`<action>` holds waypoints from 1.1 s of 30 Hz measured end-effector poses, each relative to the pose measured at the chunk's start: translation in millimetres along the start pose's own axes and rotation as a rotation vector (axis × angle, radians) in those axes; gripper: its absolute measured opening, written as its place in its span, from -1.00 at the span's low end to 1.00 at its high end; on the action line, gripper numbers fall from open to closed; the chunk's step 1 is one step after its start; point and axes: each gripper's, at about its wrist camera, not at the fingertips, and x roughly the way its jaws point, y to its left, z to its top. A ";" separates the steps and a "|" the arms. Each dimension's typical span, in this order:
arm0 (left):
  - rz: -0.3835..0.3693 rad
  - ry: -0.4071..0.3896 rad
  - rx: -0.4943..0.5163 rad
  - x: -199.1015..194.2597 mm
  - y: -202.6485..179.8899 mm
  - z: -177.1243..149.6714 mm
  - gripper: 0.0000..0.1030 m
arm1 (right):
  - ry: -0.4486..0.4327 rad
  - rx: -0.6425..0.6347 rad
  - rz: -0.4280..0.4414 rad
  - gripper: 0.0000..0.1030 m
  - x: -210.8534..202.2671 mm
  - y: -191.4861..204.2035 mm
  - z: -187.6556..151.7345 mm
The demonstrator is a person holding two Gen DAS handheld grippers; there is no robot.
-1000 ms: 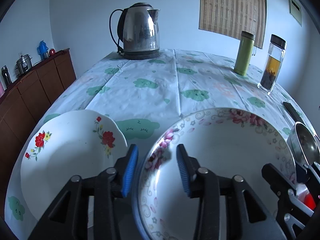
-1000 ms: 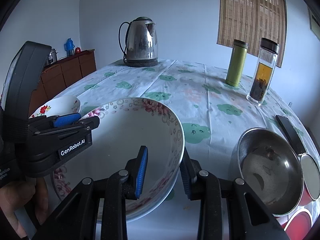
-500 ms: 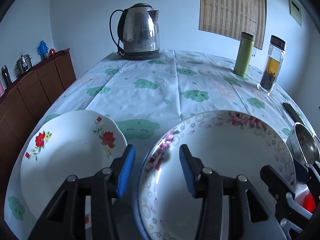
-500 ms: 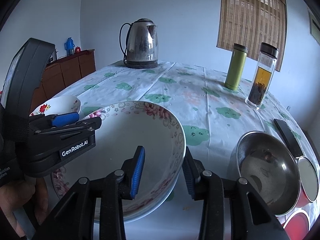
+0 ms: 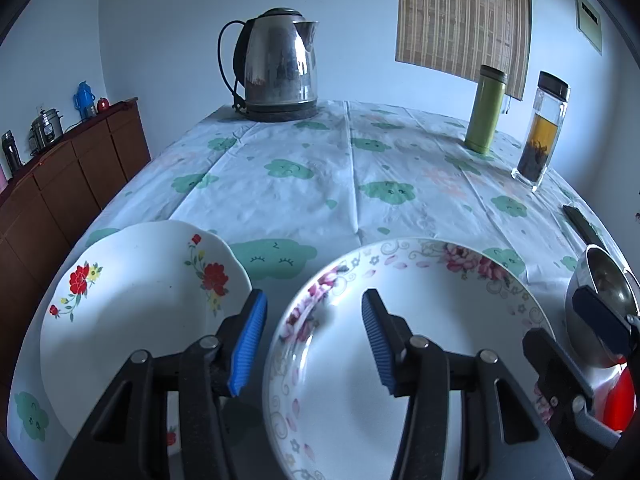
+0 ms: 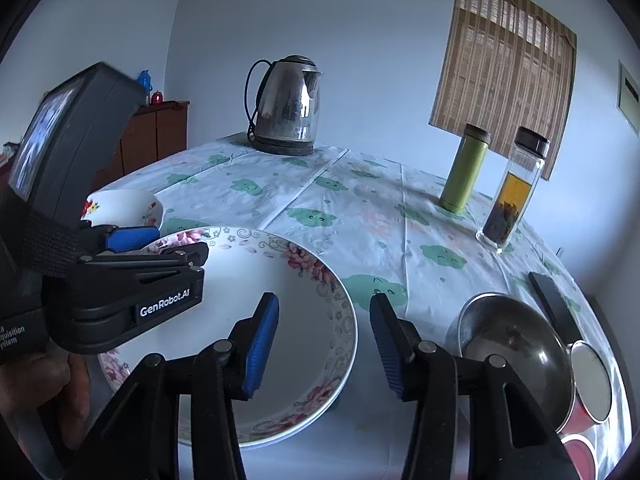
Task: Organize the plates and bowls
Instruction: 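Open both tools and withdraw from the floral plate rim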
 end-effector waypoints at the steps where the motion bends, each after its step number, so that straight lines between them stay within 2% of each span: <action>1: 0.000 -0.001 0.001 -0.1 0.0 0.0 -0.01 | 0.001 0.005 0.005 -0.01 0.4 -1.4 -0.1; 5: -0.006 -0.008 0.010 -1.9 -2.4 -0.4 0.09 | -0.006 -0.004 0.006 0.15 -0.7 1.8 0.5; 10: -0.004 -0.018 0.014 -4.0 -3.8 -0.5 0.12 | -0.010 0.006 0.015 0.17 -0.9 0.0 -0.1; 13: 0.010 -0.025 0.000 -5.2 -1.4 -0.4 0.32 | -0.014 0.025 0.021 0.19 -1.5 -4.0 -0.1; 18: 0.009 -0.030 -0.018 -6.5 1.9 -0.3 0.34 | -0.025 0.032 0.033 0.35 -3.2 -5.1 -0.3; 22: 0.014 -0.053 -0.027 -11.3 3.4 -1.1 0.46 | -0.036 0.053 0.054 0.37 -4.9 -9.2 -0.8; 27: 0.020 -0.073 -0.044 -15.8 7.4 -2.0 0.46 | -0.073 0.090 0.073 0.38 -11.3 -16.6 -1.9; 33: 0.037 -0.094 -0.061 -21.6 13.3 -4.2 0.46 | -0.116 0.076 0.090 0.38 -18.3 -13.4 -1.4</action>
